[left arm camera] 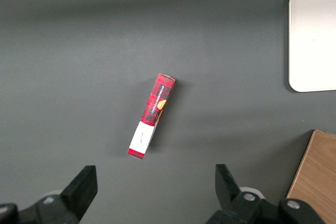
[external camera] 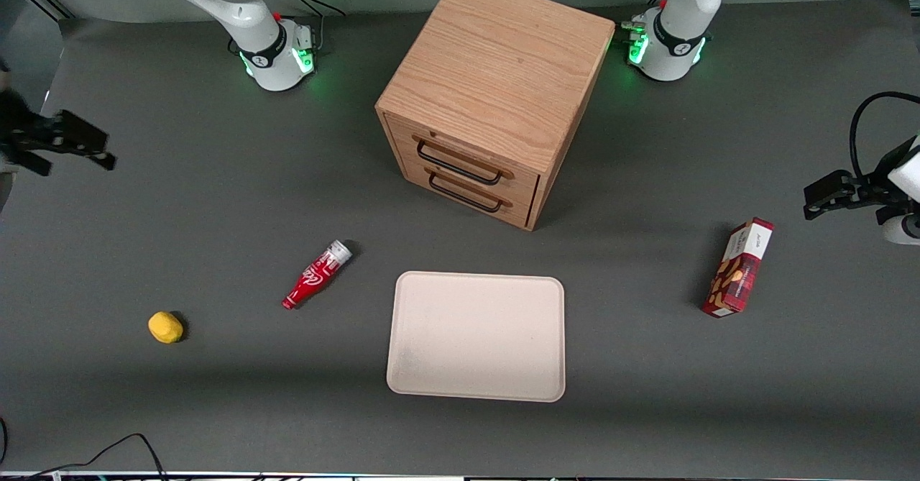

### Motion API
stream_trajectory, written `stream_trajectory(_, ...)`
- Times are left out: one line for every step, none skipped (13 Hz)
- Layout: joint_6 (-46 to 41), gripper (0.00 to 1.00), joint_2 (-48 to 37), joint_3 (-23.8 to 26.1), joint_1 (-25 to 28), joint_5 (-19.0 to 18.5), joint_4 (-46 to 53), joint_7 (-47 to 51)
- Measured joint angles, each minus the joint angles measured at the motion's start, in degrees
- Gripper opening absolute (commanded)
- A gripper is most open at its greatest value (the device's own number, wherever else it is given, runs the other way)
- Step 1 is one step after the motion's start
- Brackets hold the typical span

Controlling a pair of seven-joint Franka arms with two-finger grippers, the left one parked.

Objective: Open upper drawer
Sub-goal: 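Move the right gripper toward the upper drawer's black handle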

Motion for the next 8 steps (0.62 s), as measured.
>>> stream_trajectory(-0.84,1.0,0.54,2.85,0.27,0.15,-0.01,0.0)
stream_trajectory(-1.02,1.0,1.23,6.19,0.47,0.34,-0.03,0.01)
stream_trajectory(-1.08,1.0,2.08,9.81,0.64,1.01,-0.06,0.12)
stream_trajectory(-1.09,1.0,3.05,12.9,0.85,2.83,-0.1,0.63)
stream_trajectory(-0.99,1.0,4.06,14.86,1.2,5.44,-0.12,0.99)
stream_trajectory(-0.64,1.0,5.03,15.99,1.69,7.67,-0.11,1.0)
stream_trajectory(0.15,1.0,6.01,17.31,1.95,8.93,-0.12,0.97)
stream_trajectory(1.0,1.0,7.15,19.26,1.98,9.48,-0.13,0.97)
